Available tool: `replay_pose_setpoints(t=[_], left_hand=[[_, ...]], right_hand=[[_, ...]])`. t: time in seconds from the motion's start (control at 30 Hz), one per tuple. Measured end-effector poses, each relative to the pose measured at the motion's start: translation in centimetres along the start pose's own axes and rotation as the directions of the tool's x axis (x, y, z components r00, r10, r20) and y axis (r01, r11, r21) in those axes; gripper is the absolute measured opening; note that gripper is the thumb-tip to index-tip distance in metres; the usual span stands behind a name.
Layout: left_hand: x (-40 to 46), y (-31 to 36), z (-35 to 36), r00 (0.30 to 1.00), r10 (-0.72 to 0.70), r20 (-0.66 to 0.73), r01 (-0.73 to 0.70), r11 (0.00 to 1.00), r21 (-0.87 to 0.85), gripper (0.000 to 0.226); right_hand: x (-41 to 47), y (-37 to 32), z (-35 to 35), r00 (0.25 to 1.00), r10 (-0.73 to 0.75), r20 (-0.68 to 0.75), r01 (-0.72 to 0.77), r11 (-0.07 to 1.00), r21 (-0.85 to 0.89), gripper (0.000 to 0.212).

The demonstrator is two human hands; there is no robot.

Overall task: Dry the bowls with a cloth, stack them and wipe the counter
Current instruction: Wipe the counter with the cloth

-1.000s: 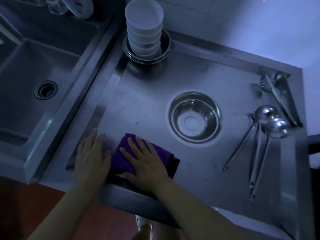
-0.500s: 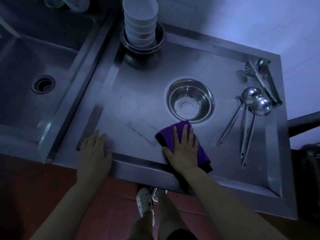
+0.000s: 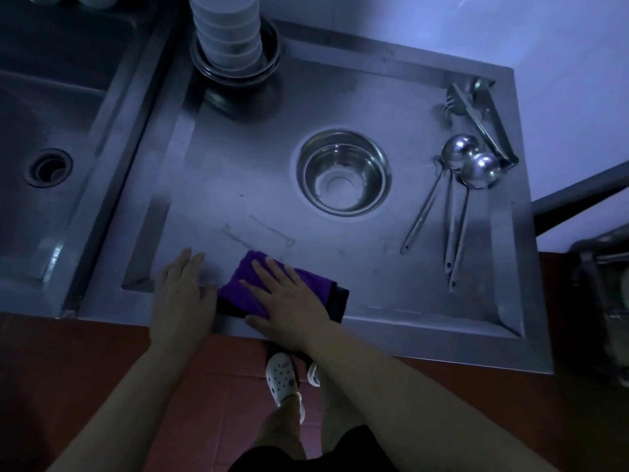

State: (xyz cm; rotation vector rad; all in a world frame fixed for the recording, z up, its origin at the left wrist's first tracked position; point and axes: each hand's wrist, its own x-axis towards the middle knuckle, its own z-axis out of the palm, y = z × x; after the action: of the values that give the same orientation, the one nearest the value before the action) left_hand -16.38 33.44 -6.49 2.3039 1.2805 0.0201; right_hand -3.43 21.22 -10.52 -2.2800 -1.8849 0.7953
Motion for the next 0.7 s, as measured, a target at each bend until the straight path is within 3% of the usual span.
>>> replay_pose_setpoints(t=[0.23, 0.4, 0.7], left_hand=[[2.3, 5.9, 2.8, 0.979, 0.145, 0.147, -0.155, 0.986, 0.062, 0.059], [3.5, 9.8, 4.8, 0.968, 0.183, 0.172, -0.199, 0.977, 0.078, 0.060], [6.2, 15.1, 7.5, 0.971, 0.164, 0.171, -0.190, 0.971, 0.147, 0.060]], right_hand=[[-6.1, 9.3, -0.9, 0.945, 0.321, -0.057, -0.316, 0.945, 0.078, 0.069], [-6.5, 13.3, -1.8, 0.890, 0.430, -0.150, -0.435, 0.900, -0.002, 0.072], [-2.1, 17.2, -3.5, 0.705, 0.638, -0.310, -0.635, 0.763, 0.124, 0.074]])
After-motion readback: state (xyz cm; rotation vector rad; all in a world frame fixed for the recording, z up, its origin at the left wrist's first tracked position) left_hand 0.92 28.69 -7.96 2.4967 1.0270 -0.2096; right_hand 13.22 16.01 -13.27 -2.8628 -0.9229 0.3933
